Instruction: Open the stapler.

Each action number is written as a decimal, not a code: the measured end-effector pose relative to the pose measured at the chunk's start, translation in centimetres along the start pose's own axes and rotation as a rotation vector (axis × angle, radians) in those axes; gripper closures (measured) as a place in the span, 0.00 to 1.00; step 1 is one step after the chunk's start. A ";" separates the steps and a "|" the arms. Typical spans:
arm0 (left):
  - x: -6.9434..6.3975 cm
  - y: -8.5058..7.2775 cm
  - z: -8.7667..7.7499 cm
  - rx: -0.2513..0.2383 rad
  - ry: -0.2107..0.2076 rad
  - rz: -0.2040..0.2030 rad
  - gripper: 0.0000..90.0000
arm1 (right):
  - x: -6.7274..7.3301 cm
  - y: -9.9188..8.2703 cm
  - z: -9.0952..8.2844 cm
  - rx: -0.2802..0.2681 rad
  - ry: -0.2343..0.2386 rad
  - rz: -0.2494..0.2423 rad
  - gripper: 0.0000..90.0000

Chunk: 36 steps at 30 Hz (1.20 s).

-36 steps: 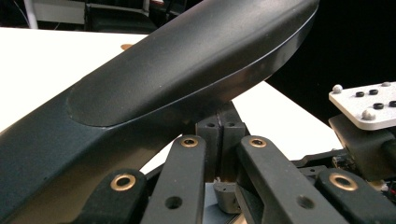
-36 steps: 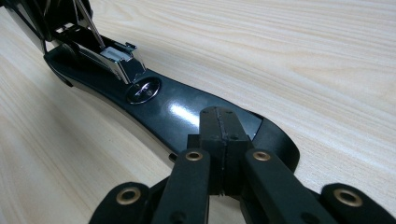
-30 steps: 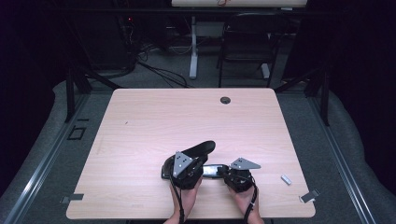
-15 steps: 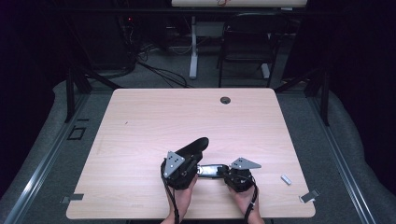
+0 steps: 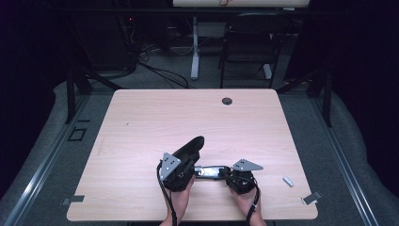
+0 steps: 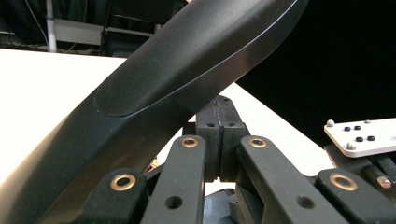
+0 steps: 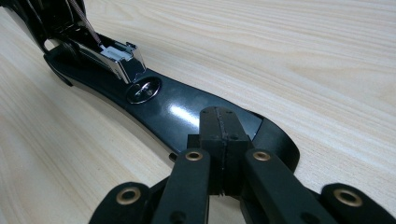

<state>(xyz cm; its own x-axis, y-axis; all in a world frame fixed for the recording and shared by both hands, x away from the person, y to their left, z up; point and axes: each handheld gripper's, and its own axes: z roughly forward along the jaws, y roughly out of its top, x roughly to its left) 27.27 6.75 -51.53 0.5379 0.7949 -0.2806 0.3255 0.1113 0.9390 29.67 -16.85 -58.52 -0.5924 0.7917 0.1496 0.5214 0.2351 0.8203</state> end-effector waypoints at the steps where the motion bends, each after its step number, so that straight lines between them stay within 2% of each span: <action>1: 0.0 0.0 -0.1 -0.003 0.001 -0.002 1.00 | 0.0 0.0 0.0 0.001 -0.001 -0.001 1.00; 19: 0.7 0.5 -1.0 -0.030 0.023 0.007 1.00 | 0.0 0.0 0.0 0.003 -0.001 -0.004 1.00; 26: 1.2 0.5 -1.5 -0.037 0.030 -0.012 1.00 | 0.0 0.0 0.0 0.002 0.000 -0.003 1.00; 36: 1.7 0.8 -1.9 -0.055 0.043 -0.017 1.00 | 0.0 0.0 0.0 0.002 0.002 -0.003 1.00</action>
<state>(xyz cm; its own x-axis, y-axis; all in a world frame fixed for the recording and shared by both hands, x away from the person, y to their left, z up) 26.95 9.31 -50.89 0.4984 0.8174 -0.2890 0.2908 0.1564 0.9439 29.66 -16.88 -58.53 -0.5953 0.7896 0.1486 0.5209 0.2385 0.8196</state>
